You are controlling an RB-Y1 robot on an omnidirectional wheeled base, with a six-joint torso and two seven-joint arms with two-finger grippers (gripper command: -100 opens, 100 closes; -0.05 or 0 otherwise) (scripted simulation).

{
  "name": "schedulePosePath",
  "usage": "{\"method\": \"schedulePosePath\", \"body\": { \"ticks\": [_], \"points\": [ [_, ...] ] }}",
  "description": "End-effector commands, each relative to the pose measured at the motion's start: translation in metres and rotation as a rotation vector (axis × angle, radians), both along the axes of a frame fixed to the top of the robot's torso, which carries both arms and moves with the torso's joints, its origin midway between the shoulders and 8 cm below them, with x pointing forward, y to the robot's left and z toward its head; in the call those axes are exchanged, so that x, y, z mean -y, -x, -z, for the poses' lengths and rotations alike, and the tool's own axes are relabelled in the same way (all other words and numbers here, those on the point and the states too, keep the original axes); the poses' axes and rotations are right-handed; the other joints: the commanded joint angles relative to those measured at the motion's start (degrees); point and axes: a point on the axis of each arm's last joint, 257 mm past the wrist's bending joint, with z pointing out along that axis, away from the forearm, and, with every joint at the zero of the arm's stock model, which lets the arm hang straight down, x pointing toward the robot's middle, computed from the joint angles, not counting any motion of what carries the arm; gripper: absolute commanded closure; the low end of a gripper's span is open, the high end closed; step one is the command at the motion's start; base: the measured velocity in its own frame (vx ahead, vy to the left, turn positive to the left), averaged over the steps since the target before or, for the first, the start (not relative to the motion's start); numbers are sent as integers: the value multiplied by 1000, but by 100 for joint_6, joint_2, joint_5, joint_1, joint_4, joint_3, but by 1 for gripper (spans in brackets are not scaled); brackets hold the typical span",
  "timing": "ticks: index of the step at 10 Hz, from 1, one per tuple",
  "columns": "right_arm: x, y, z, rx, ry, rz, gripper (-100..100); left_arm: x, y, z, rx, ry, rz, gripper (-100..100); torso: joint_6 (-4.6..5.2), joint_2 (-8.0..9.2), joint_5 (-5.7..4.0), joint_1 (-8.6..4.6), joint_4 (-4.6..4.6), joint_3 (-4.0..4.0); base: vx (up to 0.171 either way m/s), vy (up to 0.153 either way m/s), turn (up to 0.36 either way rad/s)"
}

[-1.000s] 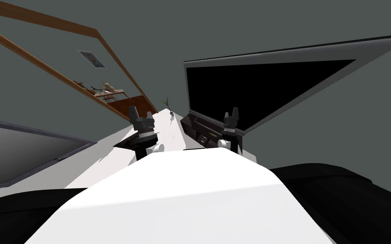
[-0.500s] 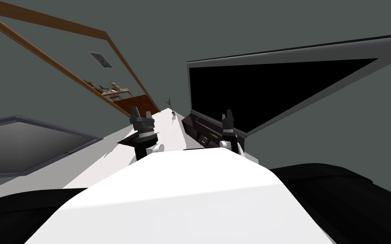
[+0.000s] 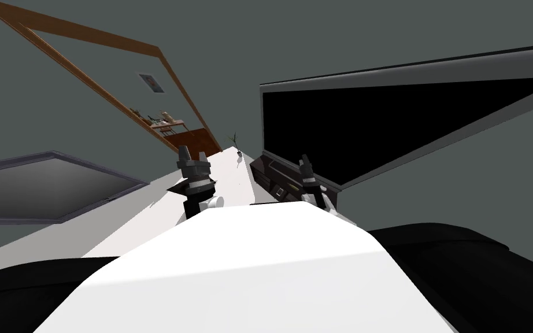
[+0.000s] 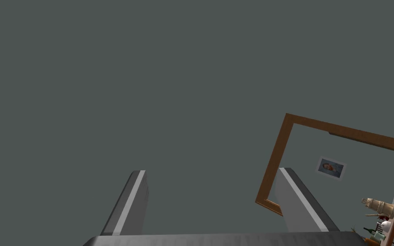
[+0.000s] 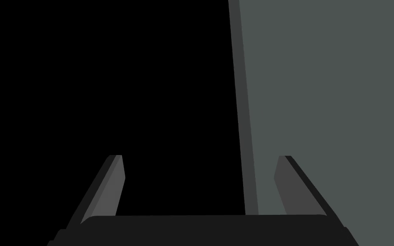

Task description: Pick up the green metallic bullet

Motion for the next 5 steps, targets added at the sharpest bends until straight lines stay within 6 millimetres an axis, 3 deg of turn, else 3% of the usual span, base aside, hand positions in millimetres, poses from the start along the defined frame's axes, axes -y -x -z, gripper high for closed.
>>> {"method": "schedulePosePath", "body": {
  "ticks": [1,3,4,5],
  "points": [
    [0,-4,19,-45,62,-14,-100,0,0,0,0,0,0,0,0,0,0,0,0,0,8,-9,119],
    [2,-7,36,-84,120,-27,-100,0,0,0,0,0,0,0,-3,-1,-1,-2,0,-1,9,-17,137],
    [4,-9,54,-124,173,-36,-100,0,0,0,0,0,0,0,1,0,-1,-1,0,0,7,-10,110],
    [4,-9,54,-124,175,-37,-100,0,0,0,0,0,0,0,-2,0,-1,0,0,0,5,-8,65]
  ]
}}
